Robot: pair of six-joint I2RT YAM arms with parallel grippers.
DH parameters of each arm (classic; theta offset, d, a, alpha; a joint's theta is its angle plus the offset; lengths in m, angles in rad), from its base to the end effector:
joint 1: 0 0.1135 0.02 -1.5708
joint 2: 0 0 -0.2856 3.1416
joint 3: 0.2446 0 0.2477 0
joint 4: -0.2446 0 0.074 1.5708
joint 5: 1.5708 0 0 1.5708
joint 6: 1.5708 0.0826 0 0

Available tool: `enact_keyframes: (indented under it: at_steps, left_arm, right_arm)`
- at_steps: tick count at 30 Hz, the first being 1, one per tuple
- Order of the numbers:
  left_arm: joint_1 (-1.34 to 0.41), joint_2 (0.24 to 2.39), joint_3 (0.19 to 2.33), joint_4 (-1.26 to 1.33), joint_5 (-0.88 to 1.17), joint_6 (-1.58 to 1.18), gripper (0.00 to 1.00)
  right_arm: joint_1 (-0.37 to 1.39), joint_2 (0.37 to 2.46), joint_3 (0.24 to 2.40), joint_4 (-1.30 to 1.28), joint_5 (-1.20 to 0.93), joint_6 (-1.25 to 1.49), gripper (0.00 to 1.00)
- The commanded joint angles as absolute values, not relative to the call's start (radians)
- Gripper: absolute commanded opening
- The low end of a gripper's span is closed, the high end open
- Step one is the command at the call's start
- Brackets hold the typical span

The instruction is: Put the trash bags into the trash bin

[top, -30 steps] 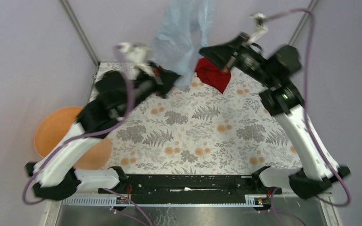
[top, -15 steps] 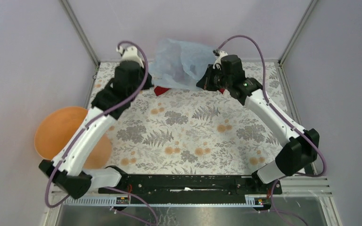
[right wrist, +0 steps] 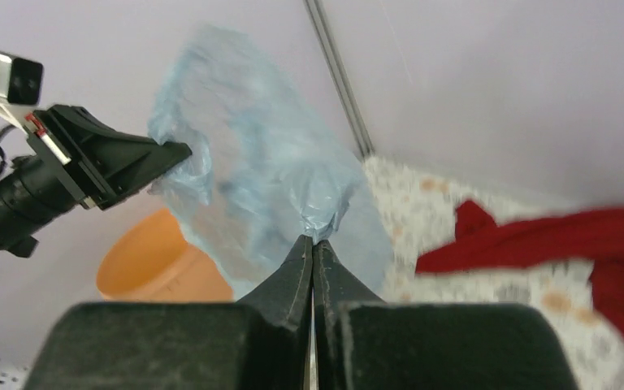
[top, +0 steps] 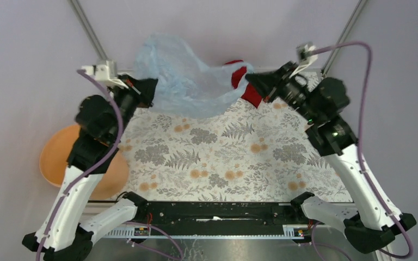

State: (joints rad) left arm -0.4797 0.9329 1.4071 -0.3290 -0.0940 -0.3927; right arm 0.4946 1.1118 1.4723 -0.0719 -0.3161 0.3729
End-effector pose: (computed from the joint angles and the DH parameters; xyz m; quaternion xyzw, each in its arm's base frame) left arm 0.1730 -0.0812 0.5286 -0.0071 0.6542 -0.2914 0.6979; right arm 0.2020 0.1381 0.5538 -0.1618 0.5819 0.4180 0.6786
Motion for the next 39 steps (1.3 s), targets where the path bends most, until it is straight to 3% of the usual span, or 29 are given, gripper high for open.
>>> enact_keyframes:
  at_steps: [1,5,8,10,14,17,21,23,29,39]
  left_arm:
    - [-0.465,0.977,1.098,-0.48,-0.204,-0.506,0.0]
    - [-0.433,0.967,0.938,-0.505,-0.208,-0.567,0.0]
    - [-0.403,1.015,1.005,-0.47,-0.167,-0.545,0.0]
    - [-0.4,1.086,1.154,-0.447,-0.126,-0.496,0.0]
    - [-0.405,1.232,1.705,-0.488,0.043,-0.407,0.0]
    - [-0.474,1.18,1.86,-0.429,0.089,-0.373,0.0]
    - [-0.492,1.032,1.619,-0.356,-0.03,-0.385,0.0]
    - [-0.48,1.053,1.494,-0.421,-0.131,-0.404,0.0]
    - [-0.395,0.992,1.19,-0.415,-0.129,-0.46,0.0]
    - [-0.392,0.983,1.285,-0.476,0.213,-0.468,0.0]
  right_arm:
    - [0.493,1.191,1.093,-0.107,-0.281,0.472,0.0]
    - [0.484,1.223,0.939,-0.106,-0.272,0.515,0.0]
    - [0.473,1.269,1.013,-0.083,-0.287,0.509,0.0]
    - [0.472,1.338,1.157,-0.115,-0.287,0.482,0.0]
    - [0.477,1.421,1.591,-0.282,-0.291,0.409,0.0]
    - [0.504,1.331,1.749,-0.291,-0.288,0.371,0.0]
    - [0.502,1.156,1.48,-0.134,-0.26,0.389,0.0]
    - [0.498,1.165,1.367,-0.15,-0.229,0.396,0.0]
    - [0.41,1.215,1.14,-0.135,-0.275,0.449,0.0]
    - [0.411,1.187,1.256,-0.254,-0.417,0.386,0.0]
